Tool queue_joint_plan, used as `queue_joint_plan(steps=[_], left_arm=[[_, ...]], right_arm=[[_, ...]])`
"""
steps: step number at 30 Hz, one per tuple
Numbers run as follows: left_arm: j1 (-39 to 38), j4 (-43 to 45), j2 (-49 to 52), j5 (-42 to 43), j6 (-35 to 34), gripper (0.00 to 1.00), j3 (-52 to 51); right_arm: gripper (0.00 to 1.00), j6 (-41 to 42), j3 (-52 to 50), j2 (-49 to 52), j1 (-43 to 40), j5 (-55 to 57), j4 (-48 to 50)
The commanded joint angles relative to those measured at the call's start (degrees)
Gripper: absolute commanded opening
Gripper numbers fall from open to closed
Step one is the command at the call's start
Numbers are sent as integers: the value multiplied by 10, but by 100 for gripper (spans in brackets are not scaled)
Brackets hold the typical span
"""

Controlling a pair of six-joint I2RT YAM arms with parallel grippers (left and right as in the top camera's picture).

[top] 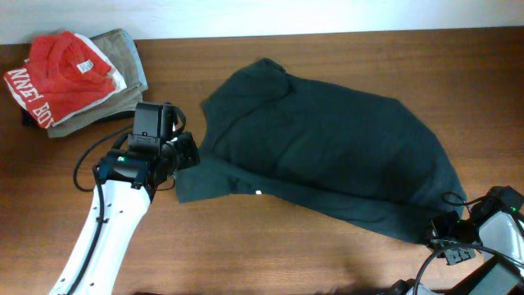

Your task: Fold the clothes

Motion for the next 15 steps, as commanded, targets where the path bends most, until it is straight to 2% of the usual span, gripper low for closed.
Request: queue_joint_plan(steps=[1, 6, 8, 15], left_arm=[[-1, 0, 2, -6, 9, 2, 12], [-1, 0, 2, -6, 9, 2, 12], [-1, 0, 2, -6, 9, 2, 12], [-1, 0, -4, -1, 9, 1, 15]], right_arm=[[20, 0, 7, 1, 3, -3, -2], [13, 0, 7, 1, 3, -3, -2], [4, 0, 11, 1, 3, -3, -3], [4, -1, 94, -1, 3, -3, -74]])
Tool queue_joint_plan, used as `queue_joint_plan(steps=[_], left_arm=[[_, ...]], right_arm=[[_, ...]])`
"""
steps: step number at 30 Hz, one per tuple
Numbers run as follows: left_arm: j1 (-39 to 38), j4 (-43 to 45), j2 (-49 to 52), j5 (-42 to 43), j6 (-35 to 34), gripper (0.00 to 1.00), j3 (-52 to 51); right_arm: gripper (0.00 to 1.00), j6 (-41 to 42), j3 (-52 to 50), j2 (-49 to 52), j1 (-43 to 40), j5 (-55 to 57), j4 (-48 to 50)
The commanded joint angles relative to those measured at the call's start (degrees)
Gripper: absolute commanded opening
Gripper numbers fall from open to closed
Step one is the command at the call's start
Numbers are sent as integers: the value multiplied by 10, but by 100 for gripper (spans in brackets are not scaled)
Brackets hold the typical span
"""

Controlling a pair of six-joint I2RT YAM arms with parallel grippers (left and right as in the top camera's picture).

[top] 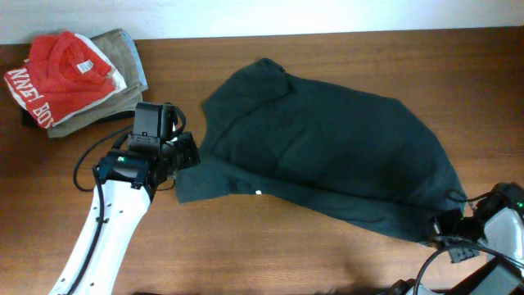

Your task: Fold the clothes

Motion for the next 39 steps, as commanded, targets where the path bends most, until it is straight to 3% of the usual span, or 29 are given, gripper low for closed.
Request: queue_joint_plan(steps=[1, 8, 13, 16, 31, 39], left_arm=[[-1, 0, -10, 5, 9, 1, 21], [-1, 68, -41, 5, 9, 1, 36], [-1, 160, -39, 5, 9, 1, 36], [-1, 170, -28, 7, 9, 1, 36], [-11, 236, 145, 63, -8, 1, 36], [-31, 321, 206, 45, -8, 1, 36]], right_arm=[[4, -2, 74, -1, 3, -1, -36], [4, -3, 150, -1, 3, -10, -64], [4, -3, 154, -5, 3, -65, -1], [4, -3, 154, -5, 3, -69, 15], [4, -3, 154, -3, 9, -78, 184], [4, -3, 154, 18, 105, -36, 258]])
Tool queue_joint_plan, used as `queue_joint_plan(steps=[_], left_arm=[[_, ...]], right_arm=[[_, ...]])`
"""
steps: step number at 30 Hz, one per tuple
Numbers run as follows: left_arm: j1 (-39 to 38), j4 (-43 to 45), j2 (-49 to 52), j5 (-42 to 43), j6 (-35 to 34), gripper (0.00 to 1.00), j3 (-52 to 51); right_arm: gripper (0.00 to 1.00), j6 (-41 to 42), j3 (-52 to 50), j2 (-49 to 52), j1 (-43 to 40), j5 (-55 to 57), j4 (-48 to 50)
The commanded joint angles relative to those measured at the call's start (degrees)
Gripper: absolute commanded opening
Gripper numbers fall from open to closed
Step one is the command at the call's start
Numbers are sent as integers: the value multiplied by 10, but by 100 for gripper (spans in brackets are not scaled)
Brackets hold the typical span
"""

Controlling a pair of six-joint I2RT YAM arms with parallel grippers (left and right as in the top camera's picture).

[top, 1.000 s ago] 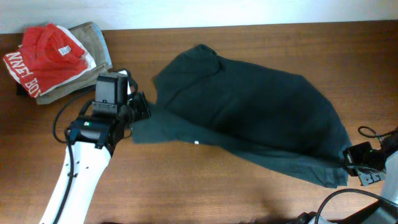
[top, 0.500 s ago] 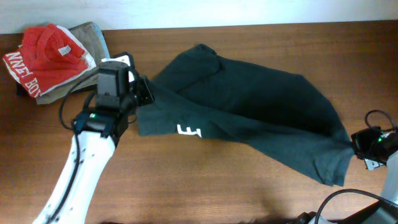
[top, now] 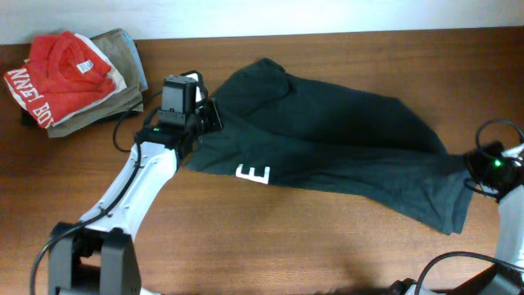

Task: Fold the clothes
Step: 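Fold the hem up toward the collar with both grippers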

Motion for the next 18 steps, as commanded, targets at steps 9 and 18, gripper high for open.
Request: queue_joint_plan(steps=[9, 18], left_arm=[[-2, 111, 93, -78, -3, 1, 9], [5, 115, 88, -127, 57, 70, 11]], right_arm=[[4, -1, 10, 42, 70, 153, 33], [99, -6, 40, 42, 69, 170, -12]])
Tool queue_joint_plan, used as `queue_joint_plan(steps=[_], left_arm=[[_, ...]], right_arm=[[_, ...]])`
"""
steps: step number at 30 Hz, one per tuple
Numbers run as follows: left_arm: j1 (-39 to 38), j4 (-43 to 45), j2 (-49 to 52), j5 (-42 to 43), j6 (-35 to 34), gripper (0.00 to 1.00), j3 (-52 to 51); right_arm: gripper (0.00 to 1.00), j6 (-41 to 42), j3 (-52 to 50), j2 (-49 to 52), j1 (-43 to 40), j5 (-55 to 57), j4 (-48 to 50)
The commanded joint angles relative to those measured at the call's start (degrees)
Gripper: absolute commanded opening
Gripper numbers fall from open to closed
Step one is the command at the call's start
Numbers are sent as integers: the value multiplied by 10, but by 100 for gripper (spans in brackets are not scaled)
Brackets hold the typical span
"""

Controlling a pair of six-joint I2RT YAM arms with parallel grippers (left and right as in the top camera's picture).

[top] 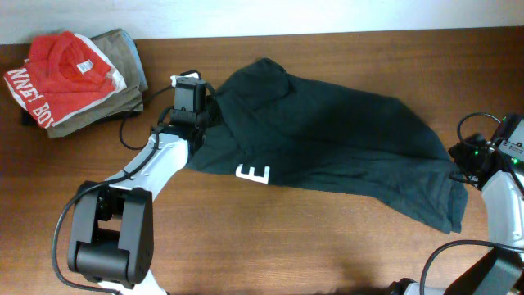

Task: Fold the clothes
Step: 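Fold the hem up toward the collar with both grippers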

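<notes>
A dark green shirt lies across the middle of the table. Its near hem is turned over toward the back, and a white letter E shows on the turned part. My left gripper sits at the shirt's left edge, shut on the folded-over corner; dark cloth partly hides its fingers. At the shirt's right edge my right gripper is shut on the other hem corner. The fabric sags toward the front between the two grippers.
A stack of folded clothes stands at the back left, a red shirt on top of khaki garments. The table's back edge runs just behind the dark shirt. Bare wood lies in front.
Both grippers have shifted slightly farther back with the hem corners in them. The left one is a little more to the right. The turned-over fabric lies a bit higher on the shirt.
At first my left gripper was at the shirt's near left corner and my right at the near right corner, with the shirt flat. Then both held those corners farther back, the hem turned over and the white E showing. Now they are a little farther back.
</notes>
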Motion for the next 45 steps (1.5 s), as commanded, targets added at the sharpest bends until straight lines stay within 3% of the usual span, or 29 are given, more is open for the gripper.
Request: queue_joint_plan(steps=[1, 4, 8, 11, 15, 17, 26, 33, 45], left_arm=[[10, -5, -29, -18, 53, 74, 12], [16, -63, -92, -16, 53, 70, 17], [10, -169, -141, 46, 52, 39, 17], [4, -240, -123, 75, 52, 22, 11], [3, -276, -68, 85, 52, 7, 11], [3, -282, -41, 112, 52, 2, 11], [3, -288, 7, 128, 52, 1, 11], [14, -311, 53, 128, 52, 1, 11], [153, -408, 66, 128, 21, 1, 11]], right_arm=[[99, -8, 54, 2, 2, 18, -51], [99, -8, 130, 2, 2, 13, -168], [99, -70, 162, 3, 3, -83, -276], [76, -84, 126, 4, 11, -104, -306], [32, -84, 48, 4, 23, -106, -282], [24, -84, 11, 4, 22, -107, -261], [23, -77, -121, 4, 21, -106, -130], [21, -36, -142, 4, 21, -90, -118], [15, -17, -142, 4, 21, -40, -139]])
